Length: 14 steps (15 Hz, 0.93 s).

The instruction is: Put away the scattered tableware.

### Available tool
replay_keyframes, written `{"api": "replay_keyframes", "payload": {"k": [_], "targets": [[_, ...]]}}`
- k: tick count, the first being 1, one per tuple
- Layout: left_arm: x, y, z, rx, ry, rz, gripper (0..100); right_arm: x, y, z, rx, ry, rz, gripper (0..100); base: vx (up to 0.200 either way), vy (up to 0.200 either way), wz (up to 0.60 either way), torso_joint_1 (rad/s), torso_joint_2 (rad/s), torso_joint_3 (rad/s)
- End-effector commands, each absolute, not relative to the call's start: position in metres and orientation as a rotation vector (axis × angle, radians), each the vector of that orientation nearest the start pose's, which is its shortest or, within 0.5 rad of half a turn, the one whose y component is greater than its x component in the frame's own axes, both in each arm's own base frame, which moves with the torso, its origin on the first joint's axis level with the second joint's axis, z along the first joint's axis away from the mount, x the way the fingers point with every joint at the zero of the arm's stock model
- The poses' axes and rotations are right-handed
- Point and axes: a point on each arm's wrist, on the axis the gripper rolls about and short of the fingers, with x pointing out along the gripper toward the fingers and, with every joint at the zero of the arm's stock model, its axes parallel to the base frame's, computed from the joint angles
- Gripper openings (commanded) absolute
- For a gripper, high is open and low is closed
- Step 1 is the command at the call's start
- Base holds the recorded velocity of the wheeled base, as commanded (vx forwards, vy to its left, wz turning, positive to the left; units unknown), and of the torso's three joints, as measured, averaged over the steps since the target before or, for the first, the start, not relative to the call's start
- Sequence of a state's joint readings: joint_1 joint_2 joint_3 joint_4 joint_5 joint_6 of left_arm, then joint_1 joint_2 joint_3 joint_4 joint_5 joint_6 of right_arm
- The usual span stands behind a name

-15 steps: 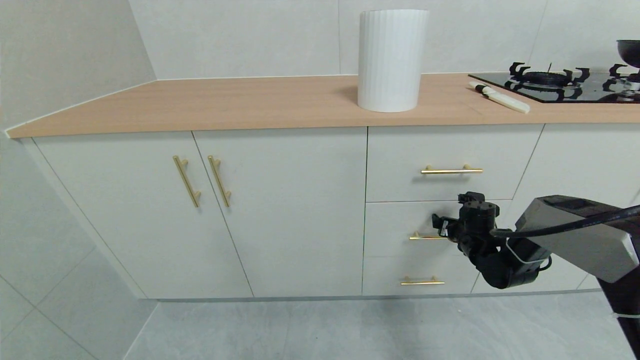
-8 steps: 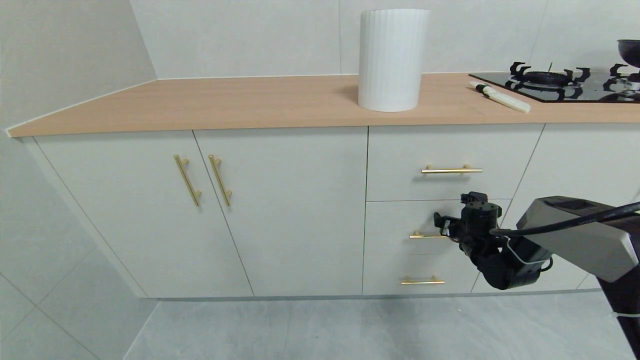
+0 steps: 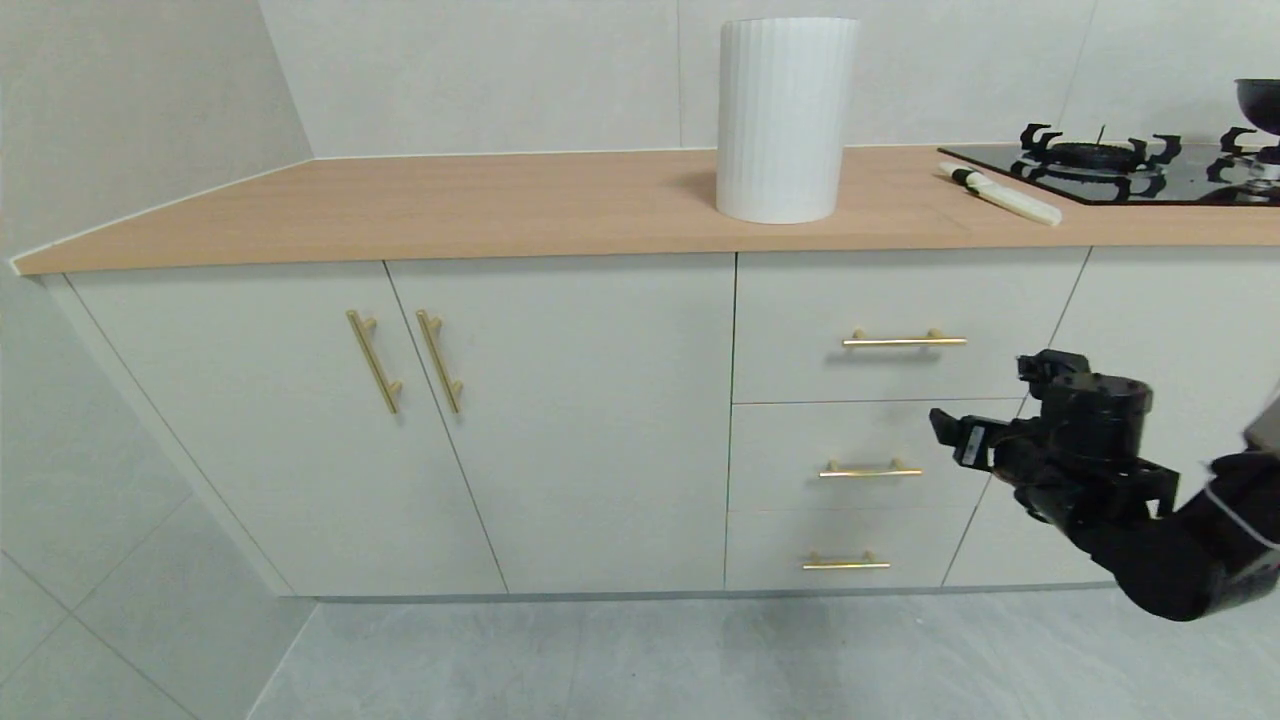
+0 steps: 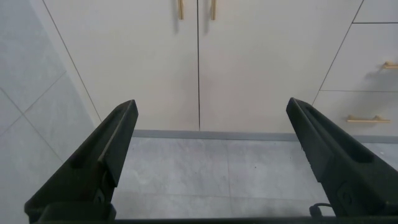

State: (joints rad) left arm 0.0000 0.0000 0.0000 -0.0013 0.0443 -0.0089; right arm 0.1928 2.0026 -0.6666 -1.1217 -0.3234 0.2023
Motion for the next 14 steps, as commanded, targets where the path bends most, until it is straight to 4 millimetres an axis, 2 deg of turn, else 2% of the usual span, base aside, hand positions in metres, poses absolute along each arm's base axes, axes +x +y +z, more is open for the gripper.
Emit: {"api": "replay_keyframes", "payload": {"k": [1,2,3,6,7,8,11,12,14], "targets": [[-0.023,0.001,0.076,-0.009,-0.002,0.044,100,0.225,0.043,0.181,0.101,-0.026,-0.116,100,0.0,0.0,0.0,0.0,0.0,0.0],[-0.023,0.001,0.076,-0.009,-0.002,0.044,100,0.214,0.04,0.187,0.089,-0.053,-0.118,100,0.0,0.0,0.0,0.0,0.0,0.0],[-0.023,0.001,0.076,-0.009,-0.002,0.044,100,0.175,0.031,0.202,0.07,-0.142,-0.134,100,0.0,0.0,0.0,0.0,0.0,0.0],[-0.023,0.001,0.076,-0.009,-0.002,0.044,100,0.106,0.013,0.215,0.026,-0.268,-0.181,100,0.0,0.0,0.0,0.0,0.0,0.0],[-0.023,0.001,0.076,-0.009,-0.002,0.044,100,0.093,0.01,0.216,0.018,-0.285,-0.183,100,0.0,0.0,0.0,0.0,0.0,0.0],[-0.023,0.001,0.076,-0.009,-0.002,0.044,100,0.055,0.003,0.216,-0.019,-0.302,-0.19,100,0.0,0.0,0.0,0.0,0.0,0.0],[-0.023,0.001,0.076,-0.009,-0.002,0.044,100,-0.009,-0.01,0.206,-0.077,-0.261,-0.248,100,0.0,0.0,0.0,0.0,0.0,0.0],[-0.023,0.001,0.076,-0.009,-0.002,0.044,100,-0.027,-0.011,0.201,-0.085,-0.252,-0.275,100,0.0,0.0,0.0,0.0,0.0,0.0],[-0.023,0.001,0.076,-0.009,-0.002,0.044,100,-0.044,-0.012,0.189,-0.091,-0.238,-0.284,100,0.0,0.0,0.0,0.0,0.0,0.0]]}}
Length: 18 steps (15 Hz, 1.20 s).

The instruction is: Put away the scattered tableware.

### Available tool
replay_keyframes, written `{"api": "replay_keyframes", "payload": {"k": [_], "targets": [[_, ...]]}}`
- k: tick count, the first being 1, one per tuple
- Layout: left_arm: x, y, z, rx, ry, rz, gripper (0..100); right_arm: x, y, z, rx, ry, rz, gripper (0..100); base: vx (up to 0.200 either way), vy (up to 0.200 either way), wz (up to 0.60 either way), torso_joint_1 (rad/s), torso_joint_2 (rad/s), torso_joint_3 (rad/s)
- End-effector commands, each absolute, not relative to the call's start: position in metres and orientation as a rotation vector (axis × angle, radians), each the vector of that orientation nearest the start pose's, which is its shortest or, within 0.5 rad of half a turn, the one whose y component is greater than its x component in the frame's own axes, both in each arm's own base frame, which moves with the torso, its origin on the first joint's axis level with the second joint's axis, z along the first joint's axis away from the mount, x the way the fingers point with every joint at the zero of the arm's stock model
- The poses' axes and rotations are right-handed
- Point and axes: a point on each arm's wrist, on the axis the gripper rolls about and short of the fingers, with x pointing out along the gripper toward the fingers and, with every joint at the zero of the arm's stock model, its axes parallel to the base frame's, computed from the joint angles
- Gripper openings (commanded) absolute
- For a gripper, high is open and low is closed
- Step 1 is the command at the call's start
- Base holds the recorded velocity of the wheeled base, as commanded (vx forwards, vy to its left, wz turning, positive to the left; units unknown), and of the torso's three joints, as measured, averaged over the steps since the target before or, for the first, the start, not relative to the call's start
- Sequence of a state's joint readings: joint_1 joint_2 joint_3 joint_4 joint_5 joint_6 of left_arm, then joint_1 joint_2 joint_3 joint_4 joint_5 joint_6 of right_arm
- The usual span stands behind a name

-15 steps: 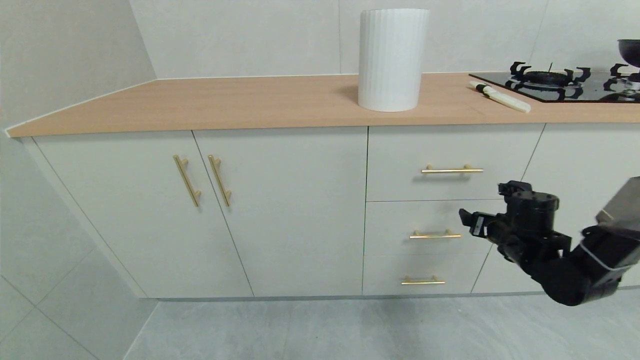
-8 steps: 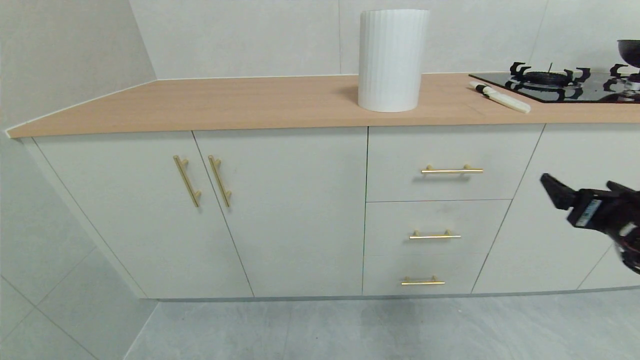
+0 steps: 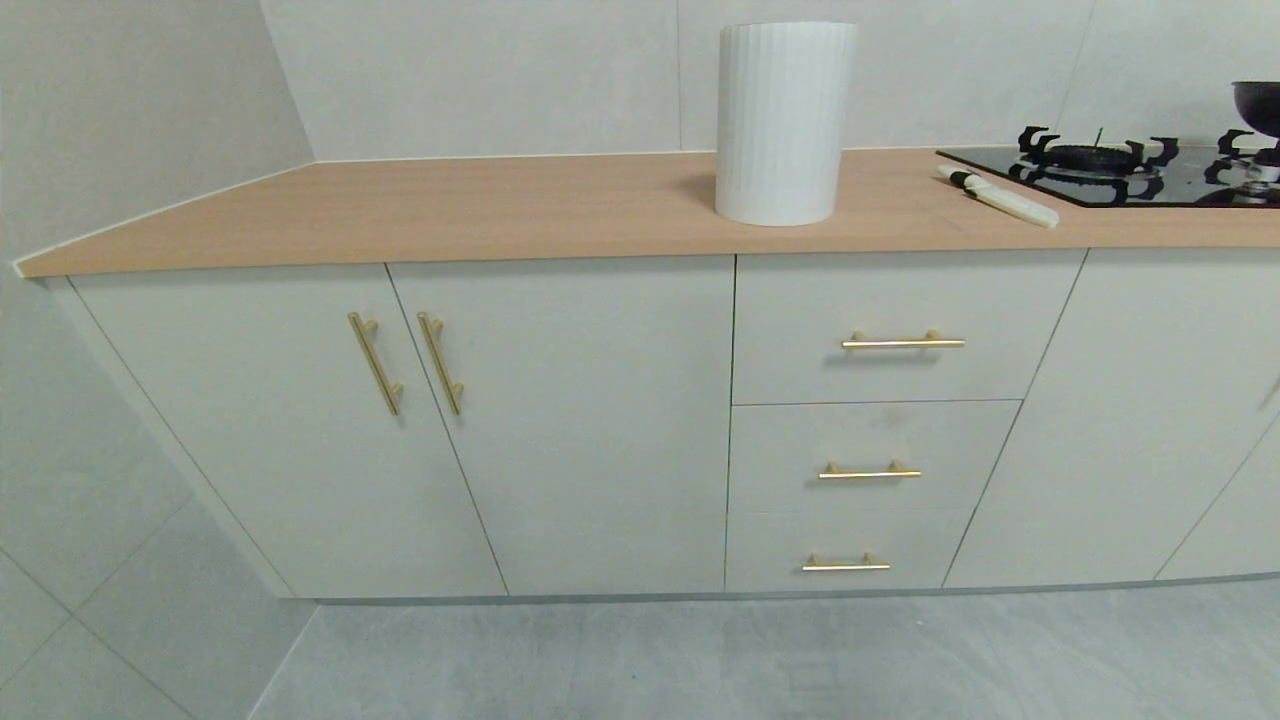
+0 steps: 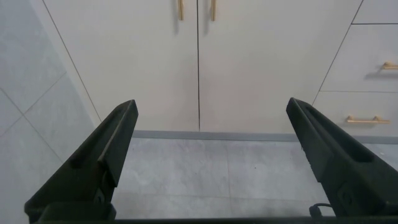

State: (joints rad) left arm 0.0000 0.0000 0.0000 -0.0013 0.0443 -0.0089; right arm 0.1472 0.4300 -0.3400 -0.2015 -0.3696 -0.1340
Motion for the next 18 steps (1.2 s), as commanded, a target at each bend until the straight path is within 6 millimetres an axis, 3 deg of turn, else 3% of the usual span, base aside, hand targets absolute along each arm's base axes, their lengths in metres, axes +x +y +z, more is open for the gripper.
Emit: {"api": "replay_keyframes", "payload": {"k": [1,3,10,13,18], "targets": [[-0.023,0.001,0.076,-0.009,-0.002,0.044,100,-0.052,-0.012,0.172,-0.095,-0.224,-0.302,100,0.0,0.0,0.0,0.0,0.0,0.0],[-0.023,0.001,0.076,-0.009,-0.002,0.044,100,-0.053,-0.009,0.159,-0.098,-0.214,-0.334,100,0.0,0.0,0.0,0.0,0.0,0.0],[-0.023,0.001,0.076,-0.009,-0.002,0.044,100,-0.023,0.0,0.085,-0.039,-0.097,-0.008,100,0.0,0.0,0.0,0.0,0.0,0.0],[-0.023,0.001,0.076,-0.009,-0.002,0.044,100,-0.023,0.0,0.076,-0.014,-0.003,0.021,100,0.0,0.0,0.0,0.0,0.0,0.0],[-0.023,0.001,0.076,-0.009,-0.002,0.044,100,-0.023,0.001,0.076,-0.018,-0.002,0.037,100,0.0,0.0,0.0,0.0,0.0,0.0]]}}
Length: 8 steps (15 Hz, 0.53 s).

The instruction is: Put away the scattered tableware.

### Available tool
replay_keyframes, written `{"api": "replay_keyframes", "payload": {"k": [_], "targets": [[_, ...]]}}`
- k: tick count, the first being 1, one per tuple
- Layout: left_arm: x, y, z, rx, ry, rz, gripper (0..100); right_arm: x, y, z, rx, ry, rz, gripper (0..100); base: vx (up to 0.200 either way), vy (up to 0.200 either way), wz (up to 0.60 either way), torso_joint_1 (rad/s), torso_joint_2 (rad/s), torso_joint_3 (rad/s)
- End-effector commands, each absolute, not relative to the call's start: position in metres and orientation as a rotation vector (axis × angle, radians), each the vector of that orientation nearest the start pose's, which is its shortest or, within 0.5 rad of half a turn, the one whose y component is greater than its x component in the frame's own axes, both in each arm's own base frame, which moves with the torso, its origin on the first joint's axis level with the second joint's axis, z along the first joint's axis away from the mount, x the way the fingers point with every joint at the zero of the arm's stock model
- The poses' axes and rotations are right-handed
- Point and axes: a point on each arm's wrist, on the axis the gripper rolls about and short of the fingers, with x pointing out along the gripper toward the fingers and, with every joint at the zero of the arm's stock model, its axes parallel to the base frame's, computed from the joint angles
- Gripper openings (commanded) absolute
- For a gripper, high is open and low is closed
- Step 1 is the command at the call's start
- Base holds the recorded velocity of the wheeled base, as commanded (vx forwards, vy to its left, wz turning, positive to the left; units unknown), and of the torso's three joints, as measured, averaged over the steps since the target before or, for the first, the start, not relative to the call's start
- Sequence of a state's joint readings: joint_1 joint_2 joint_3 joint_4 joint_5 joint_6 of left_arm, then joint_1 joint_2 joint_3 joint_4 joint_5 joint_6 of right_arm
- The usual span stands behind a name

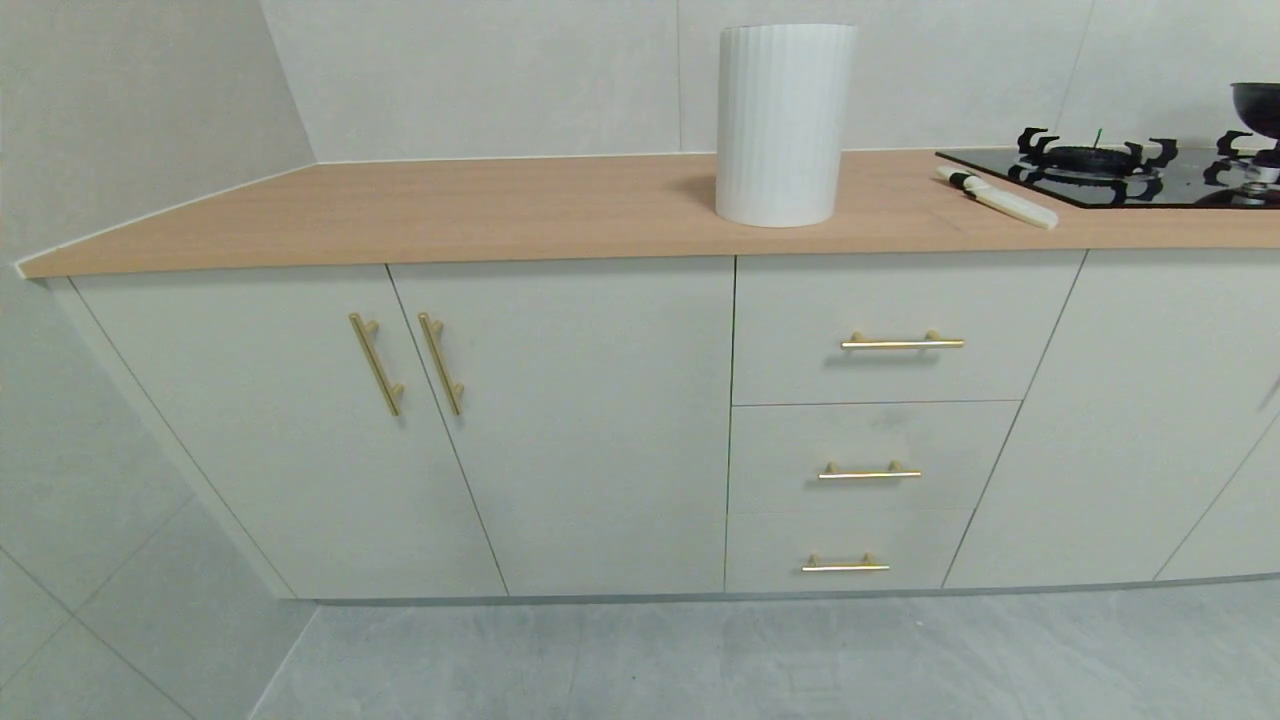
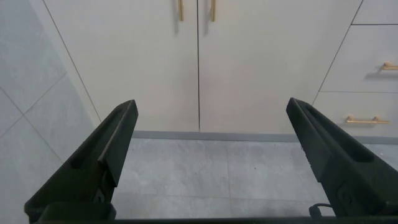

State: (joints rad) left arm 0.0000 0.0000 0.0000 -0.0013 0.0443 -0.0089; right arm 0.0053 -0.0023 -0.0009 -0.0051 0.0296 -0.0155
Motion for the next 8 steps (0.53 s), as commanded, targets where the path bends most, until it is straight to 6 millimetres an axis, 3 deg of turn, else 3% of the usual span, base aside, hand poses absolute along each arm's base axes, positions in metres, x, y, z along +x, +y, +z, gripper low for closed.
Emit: {"api": "replay_keyframes", "payload": {"k": [1,8], "targets": [[-0.0228,0.001,0.0756,-0.009,-0.002,0.044,100,-0.0228,0.0006,0.0756,-0.015,-0.002,0.037,100,0.0,0.0,0.0,0.0,0.0,0.0],[-0.0228,0.001,0.0756,-0.009,-0.002,0.044,100,-0.0228,0.0006,0.0756,-0.014,-0.002,0.035,100,0.0,0.0,0.0,0.0,0.0,0.0]]}}
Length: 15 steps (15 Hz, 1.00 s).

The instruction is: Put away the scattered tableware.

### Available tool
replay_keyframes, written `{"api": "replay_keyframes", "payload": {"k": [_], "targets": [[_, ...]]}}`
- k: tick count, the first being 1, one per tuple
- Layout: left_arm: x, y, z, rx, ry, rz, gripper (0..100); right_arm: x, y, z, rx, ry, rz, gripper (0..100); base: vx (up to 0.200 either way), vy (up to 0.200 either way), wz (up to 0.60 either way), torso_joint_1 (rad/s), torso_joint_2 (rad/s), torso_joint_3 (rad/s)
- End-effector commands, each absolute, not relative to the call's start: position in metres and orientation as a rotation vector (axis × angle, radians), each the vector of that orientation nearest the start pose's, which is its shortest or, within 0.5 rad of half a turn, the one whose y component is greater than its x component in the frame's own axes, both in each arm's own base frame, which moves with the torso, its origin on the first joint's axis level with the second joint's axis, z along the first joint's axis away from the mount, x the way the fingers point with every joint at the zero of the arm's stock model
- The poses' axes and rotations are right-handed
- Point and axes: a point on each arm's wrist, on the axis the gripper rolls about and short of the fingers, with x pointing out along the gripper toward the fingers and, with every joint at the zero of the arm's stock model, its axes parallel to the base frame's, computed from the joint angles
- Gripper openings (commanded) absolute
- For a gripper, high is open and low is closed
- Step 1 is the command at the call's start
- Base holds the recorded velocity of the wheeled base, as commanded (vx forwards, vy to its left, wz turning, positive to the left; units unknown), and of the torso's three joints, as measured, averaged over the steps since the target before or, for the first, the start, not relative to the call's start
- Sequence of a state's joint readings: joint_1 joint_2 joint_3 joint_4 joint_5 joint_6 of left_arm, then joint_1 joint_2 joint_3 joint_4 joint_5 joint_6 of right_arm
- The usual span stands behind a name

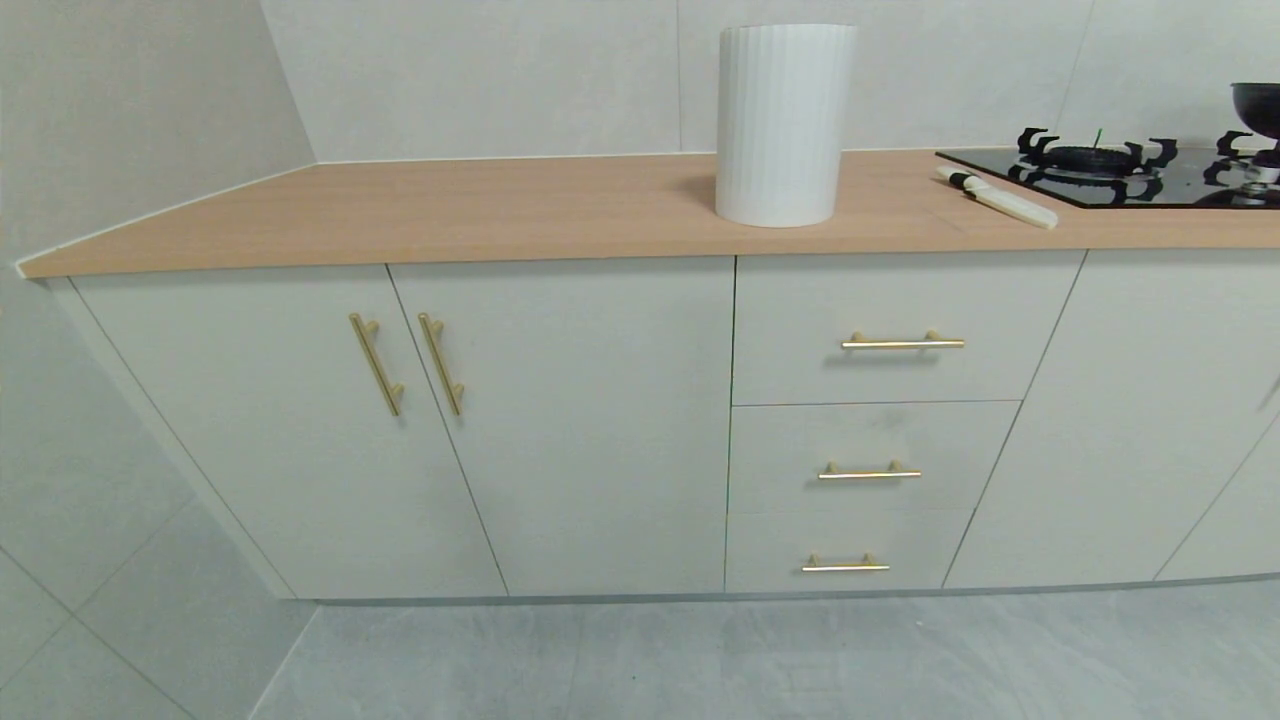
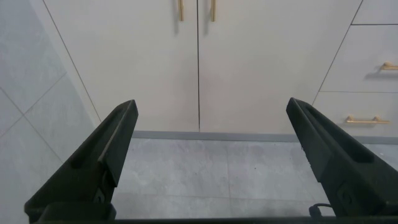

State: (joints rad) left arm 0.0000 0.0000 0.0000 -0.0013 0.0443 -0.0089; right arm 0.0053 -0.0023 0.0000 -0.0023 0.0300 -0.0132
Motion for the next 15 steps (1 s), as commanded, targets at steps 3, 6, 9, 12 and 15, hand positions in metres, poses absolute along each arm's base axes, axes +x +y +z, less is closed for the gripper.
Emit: {"api": "replay_keyframes", "payload": {"k": [3,6,9,12,15], "targets": [[-0.0228,0.001,0.0756,-0.008,-0.002,0.044,100,-0.0228,0.0006,0.0756,-0.014,-0.002,0.038,100,0.0,0.0,0.0,0.0,0.0,0.0],[-0.0228,0.001,0.0756,-0.009,-0.002,0.044,100,-0.0228,0.0006,0.0756,-0.015,-0.002,0.037,100,0.133,0.0,0.0,-0.003,0.0,0.002],[-0.0228,0.001,0.0756,-0.009,-0.002,0.044,100,-0.0228,0.0006,0.0756,-0.015,-0.002,0.038,100,0.2,0.0,0.0,0.006,0.0,0.004],[-0.0228,0.001,0.0756,-0.009,-0.002,0.044,100,-0.0228,0.0006,0.0756,-0.015,-0.002,0.037,100,0.2,0.0,0.0,0.005,0.0,0.006],[-0.0228,0.001,0.0756,-0.009,-0.002,0.044,100,-0.0228,0.0006,0.0756,-0.014,-0.002,0.038,100,0.2,0.0,0.0,0.002,0.0,0.004]]}}
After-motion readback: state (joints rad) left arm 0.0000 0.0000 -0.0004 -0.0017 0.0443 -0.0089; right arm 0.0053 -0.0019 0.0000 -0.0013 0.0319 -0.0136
